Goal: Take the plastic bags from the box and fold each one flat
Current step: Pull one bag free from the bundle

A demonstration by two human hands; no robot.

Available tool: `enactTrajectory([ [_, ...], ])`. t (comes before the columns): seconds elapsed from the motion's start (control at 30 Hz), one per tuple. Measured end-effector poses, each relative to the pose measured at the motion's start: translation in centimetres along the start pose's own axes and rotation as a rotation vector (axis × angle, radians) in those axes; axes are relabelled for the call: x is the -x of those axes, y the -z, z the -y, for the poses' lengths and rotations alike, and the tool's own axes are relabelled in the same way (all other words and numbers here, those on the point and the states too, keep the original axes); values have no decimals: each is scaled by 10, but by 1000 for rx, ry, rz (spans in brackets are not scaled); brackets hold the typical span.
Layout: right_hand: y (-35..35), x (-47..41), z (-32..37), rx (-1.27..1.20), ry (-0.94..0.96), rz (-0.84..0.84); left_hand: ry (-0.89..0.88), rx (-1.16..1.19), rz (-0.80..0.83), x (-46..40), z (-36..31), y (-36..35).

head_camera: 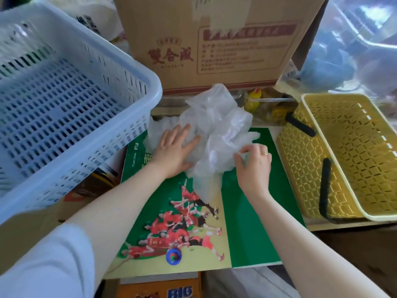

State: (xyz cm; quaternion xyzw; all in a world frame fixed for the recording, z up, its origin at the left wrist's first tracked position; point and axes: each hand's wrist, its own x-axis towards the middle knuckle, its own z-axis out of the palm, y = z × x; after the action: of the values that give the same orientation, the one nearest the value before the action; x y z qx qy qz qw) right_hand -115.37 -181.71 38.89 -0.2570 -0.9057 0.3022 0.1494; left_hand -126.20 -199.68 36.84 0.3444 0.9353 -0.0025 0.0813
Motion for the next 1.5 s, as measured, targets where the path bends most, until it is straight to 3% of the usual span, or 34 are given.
enactTrajectory([
  [0.07, 5, -10, 8, -36, 3, 106, -35, 110, -73, 22, -9, 9],
  [0.13, -1, -18, 10, 125, 48, 290, -31, 290, -186, 45, -20, 16],
  [0.2, -8, -19, 10, 318, 138, 325, 11, 504, -226, 65, -31, 22],
  [0.33, 7, -13, 18, 244, 218, 30, 59, 745, -118, 85, -47, 34],
  [0.43, 40, -1, 23, 65, 344, -235, 85, 1012, -140, 98, -63, 53],
  [0.5, 53, 20, 25, 63, 437, -302, 64, 1151, -201, 111, -76, 65],
  [0.6, 52, 60, 28, 75, 552, -185, 24, 1132, -217, 127, -86, 66],
  [0.7, 47, 86, 32, 36, 614, 96, 40, 1103, -222, 137, -78, 63],
  [0.83, 51, 97, 31, -203, 351, 591, 81, 1262, -222, 154, -57, 66],
  [0.93, 49, 107, 29, -95, 188, 763, 120, 1329, -264, 168, -36, 71],
  [1.1, 47, 119, 35, -460, -175, 662, 111, 1195, -191, 192, 2, 54],
  [1.23, 48, 130, 43, -782, -349, 668, -19, 749, -72, 207, 30, 29],
  [1.3, 44, 136, 49, -765, -414, 599, -36, 590, -74, 213, 37, 24],
  [1.4, 36, 143, 60, -472, -440, 343, -103, 549, -321, 221, 21, 40],
  [1.5, 29, 150, 81, -704, -602, 341, -263, 690, -306, 230, -16, 61],
])
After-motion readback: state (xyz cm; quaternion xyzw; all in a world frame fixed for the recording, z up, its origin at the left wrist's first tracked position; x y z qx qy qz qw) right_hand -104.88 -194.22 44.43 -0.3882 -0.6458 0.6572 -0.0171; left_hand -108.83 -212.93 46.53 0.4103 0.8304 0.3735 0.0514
